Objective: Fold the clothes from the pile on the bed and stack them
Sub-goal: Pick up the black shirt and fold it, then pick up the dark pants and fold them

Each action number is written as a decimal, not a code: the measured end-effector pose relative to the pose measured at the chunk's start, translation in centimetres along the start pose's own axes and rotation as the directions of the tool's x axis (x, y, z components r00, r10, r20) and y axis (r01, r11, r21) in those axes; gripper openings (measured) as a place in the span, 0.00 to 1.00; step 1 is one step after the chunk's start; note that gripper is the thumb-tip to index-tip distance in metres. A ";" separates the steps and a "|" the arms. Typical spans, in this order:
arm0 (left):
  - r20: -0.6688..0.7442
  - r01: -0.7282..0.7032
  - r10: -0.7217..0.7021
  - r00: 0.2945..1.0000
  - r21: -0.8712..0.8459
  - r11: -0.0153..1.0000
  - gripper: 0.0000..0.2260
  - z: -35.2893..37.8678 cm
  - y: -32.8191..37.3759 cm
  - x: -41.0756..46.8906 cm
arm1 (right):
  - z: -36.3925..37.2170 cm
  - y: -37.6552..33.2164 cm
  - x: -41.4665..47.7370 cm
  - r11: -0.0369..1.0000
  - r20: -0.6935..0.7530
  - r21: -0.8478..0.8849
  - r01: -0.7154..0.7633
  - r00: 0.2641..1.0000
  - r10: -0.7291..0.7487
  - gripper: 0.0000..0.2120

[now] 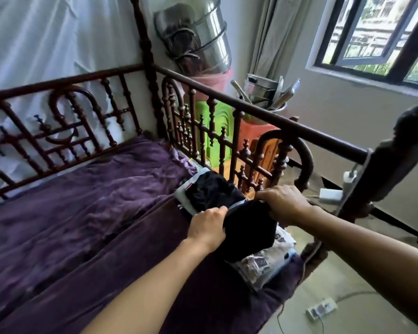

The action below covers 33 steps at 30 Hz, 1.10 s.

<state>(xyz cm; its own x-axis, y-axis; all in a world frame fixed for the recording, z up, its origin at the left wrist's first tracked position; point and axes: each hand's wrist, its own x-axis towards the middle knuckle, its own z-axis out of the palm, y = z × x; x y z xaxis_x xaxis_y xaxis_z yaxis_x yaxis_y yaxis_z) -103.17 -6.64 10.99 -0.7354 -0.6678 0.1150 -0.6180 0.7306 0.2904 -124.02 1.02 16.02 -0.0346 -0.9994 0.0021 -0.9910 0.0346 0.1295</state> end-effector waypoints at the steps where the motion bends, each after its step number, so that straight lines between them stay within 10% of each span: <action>1: -0.008 0.013 -0.013 1.000 -0.003 1.000 0.06 0.1 -0.3 1.5 | -0.2 0.8 1.6 1.000 0.000 0.003 0.010 1.000 -0.010 0.15; 21: 0.162 0.545 -0.541 0.825 0.029 0.838 0.11 12.3 -15.2 25.6 | 17.5 8.1 36.6 0.983 0.258 0.044 0.176 0.949 -0.181 0.16; 27: 0.020 0.672 -0.676 0.736 0.091 0.735 0.22 15.8 -20.0 26.0 | 24.1 6.1 41.3 0.979 0.127 0.043 0.201 0.970 -0.205 0.21; 33: 0.161 0.697 -0.705 0.691 0.113 0.708 0.14 17.2 -19.6 20.0 | 28.3 2.4 39.4 0.962 0.231 0.071 0.264 0.934 -0.273 0.30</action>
<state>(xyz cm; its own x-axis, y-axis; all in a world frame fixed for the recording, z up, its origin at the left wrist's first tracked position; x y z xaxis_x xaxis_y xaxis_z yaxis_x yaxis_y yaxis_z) -110.52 -31.85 -8.71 -0.1167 -0.9534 -0.2781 -0.9816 0.0680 0.1786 -131.41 -38.17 -11.67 0.2085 -0.9422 -0.2624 -0.9716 -0.2303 0.0550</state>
